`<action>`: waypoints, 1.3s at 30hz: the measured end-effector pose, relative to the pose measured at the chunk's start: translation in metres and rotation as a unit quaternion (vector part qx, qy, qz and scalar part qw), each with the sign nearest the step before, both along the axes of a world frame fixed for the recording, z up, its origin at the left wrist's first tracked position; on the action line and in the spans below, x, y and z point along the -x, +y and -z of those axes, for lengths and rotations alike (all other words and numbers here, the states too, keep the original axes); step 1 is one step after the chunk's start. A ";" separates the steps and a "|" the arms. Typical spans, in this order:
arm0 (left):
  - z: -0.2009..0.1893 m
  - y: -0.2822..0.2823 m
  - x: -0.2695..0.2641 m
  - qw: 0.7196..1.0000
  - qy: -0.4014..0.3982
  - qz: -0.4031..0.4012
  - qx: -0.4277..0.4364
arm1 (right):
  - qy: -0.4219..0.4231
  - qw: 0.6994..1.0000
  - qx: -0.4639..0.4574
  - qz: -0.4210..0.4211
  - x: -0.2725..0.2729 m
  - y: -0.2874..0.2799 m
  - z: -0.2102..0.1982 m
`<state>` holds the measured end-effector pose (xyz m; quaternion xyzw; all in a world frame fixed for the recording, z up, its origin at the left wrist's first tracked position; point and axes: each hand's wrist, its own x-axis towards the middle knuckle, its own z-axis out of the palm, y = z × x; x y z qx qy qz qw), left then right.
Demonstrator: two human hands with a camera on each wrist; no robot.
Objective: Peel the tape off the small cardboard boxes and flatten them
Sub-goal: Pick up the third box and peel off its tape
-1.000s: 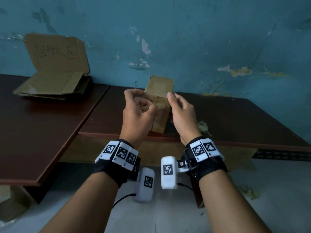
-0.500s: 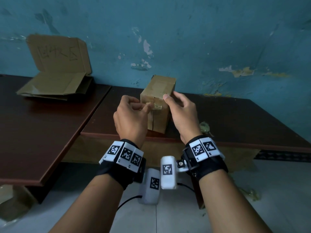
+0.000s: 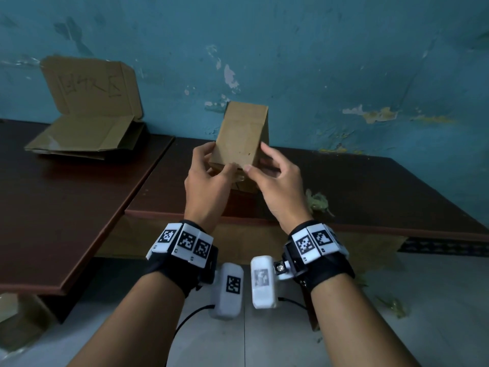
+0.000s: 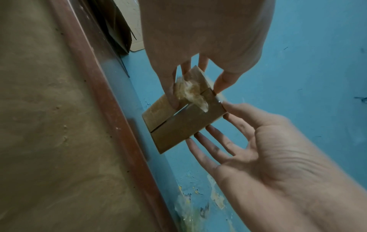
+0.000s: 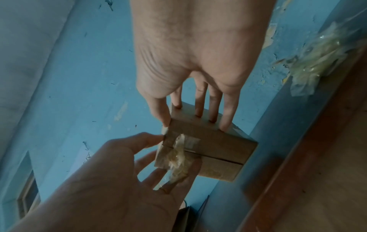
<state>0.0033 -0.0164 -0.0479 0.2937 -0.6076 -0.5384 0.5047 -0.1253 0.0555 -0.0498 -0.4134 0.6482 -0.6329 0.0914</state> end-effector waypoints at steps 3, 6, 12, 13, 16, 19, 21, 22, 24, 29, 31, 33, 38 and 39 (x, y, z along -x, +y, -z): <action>-0.001 -0.001 -0.001 1.000 0.009 0.007 -0.011 | -0.002 1.000 0.004 -0.001 0.003 -0.001 -0.001; -0.002 -0.002 -0.002 0.999 0.021 0.014 -0.028 | -0.004 1.000 0.012 -0.011 0.005 0.000 -0.003; 0.001 -0.007 0.000 0.997 0.044 0.035 -0.048 | 0.010 1.000 0.029 -0.009 0.003 0.004 -0.006; 0.001 -0.008 0.000 0.997 0.047 0.039 -0.049 | 0.011 0.999 0.029 -0.010 0.002 0.004 -0.006; 0.000 -0.008 -0.001 0.995 0.066 0.047 -0.054 | 0.018 0.999 0.032 -0.005 0.001 0.007 -0.006; -0.001 -0.010 -0.001 0.994 0.080 0.048 -0.058 | 0.017 0.999 0.036 0.003 -0.001 0.009 -0.007; -0.001 -0.011 -0.001 0.993 0.087 0.056 -0.065 | 0.014 0.999 0.034 0.009 -0.002 0.011 -0.008; -0.002 -0.011 -0.001 0.992 0.090 0.060 -0.070 | 0.015 0.999 0.031 0.013 -0.002 0.012 -0.008; -0.001 -0.012 0.000 0.991 0.089 0.066 -0.076 | 0.017 0.999 0.026 0.015 -0.003 0.015 -0.009; -0.001 -0.009 0.002 0.992 0.079 0.080 -0.059 | -0.021 0.999 0.033 0.017 -0.004 0.010 -0.008; 0.000 -0.007 0.004 0.992 0.074 0.095 -0.049 | -0.039 0.998 0.038 0.026 -0.002 0.009 -0.009; 0.001 -0.006 0.005 0.992 0.067 0.099 -0.038 | -0.054 0.998 0.025 0.031 -0.001 0.010 -0.009; 0.000 -0.002 0.005 0.993 0.062 0.096 -0.032 | -0.069 0.997 0.027 0.014 0.002 0.008 -0.005; 0.000 -0.002 0.005 0.993 0.062 0.095 -0.032 | -0.065 0.998 0.024 0.012 0.002 0.007 -0.005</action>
